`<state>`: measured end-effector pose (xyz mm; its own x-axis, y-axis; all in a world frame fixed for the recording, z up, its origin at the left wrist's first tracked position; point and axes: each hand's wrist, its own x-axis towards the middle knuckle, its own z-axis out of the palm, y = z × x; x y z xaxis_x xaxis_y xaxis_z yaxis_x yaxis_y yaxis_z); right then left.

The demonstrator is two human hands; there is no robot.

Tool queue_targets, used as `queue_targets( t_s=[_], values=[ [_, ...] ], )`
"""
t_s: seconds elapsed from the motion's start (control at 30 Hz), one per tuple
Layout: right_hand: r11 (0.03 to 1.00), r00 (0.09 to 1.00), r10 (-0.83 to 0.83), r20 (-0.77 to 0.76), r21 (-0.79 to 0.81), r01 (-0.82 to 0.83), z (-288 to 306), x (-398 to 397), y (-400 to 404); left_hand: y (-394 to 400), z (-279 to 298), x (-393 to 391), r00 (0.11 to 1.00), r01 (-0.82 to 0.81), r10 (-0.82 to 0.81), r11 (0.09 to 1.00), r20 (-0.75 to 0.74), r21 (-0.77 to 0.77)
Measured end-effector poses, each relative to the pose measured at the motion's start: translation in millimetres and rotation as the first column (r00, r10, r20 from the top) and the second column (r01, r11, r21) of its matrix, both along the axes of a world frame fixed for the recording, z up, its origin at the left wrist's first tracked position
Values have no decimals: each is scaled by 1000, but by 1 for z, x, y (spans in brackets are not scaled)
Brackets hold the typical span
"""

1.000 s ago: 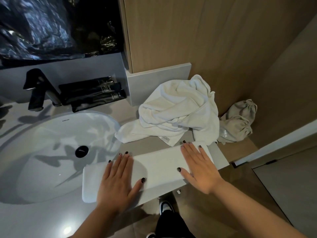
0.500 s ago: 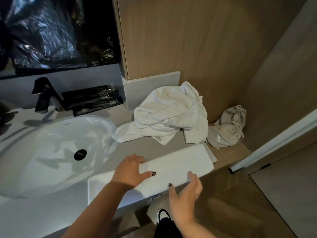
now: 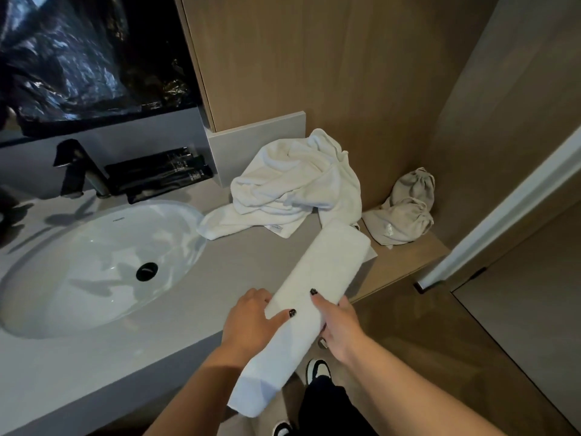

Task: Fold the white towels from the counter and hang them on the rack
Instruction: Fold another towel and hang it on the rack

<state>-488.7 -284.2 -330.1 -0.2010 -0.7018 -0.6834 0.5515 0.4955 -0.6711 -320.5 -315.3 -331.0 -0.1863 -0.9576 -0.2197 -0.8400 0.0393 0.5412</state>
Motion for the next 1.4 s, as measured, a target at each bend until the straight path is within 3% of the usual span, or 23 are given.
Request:
queue_targets(
  t_s=[0.07,0.13,0.23,0.33,0.43,0.6,0.67,0.83,0.93,1.03,1.13,1.3,1.4],
  values=[
    [996,989,69,-129,-42,-75,6,-13,5,9,2,-9,998,-15,16,1000,-65,25],
    [983,964,132,-232,-94,-157,14,-28,11,16,6,-21,968,-80,98,993,-230,87],
    [923,894,254,-368,-184,-338,29,-56,21,19,21,-45,823,-123,248,956,-511,267],
    [832,815,362,-452,-237,-501,45,-89,32,13,46,-75,646,-13,339,901,-685,434],
    [740,784,437,-440,-319,-592,60,-128,44,10,67,-109,475,114,399,856,-785,504],
    [634,728,497,-471,-376,-676,91,-197,69,29,99,-184,262,54,478,860,-838,507],
    [616,706,493,-508,-369,-696,101,-224,78,41,111,-215,222,69,465,869,-857,489],
    [673,718,337,-609,-377,-636,133,-291,89,67,136,-273,246,-10,383,920,-890,393],
    [675,696,133,-705,-450,-585,173,-323,90,76,145,-297,438,-115,242,970,-866,213],
    [511,521,9,-853,-444,-736,213,-344,94,87,155,-318,629,-170,64,984,-775,-57],
    [382,281,-108,-954,-301,-874,231,-351,96,98,163,-335,677,-160,-89,951,-731,-265],
    [287,151,-203,-968,-206,-936,222,-353,94,101,160,-345,728,-210,-69,925,-683,-317],
    [252,140,-271,-952,-211,-944,215,-351,92,104,157,-346,741,-237,-13,930,-671,-279]
  ],
)
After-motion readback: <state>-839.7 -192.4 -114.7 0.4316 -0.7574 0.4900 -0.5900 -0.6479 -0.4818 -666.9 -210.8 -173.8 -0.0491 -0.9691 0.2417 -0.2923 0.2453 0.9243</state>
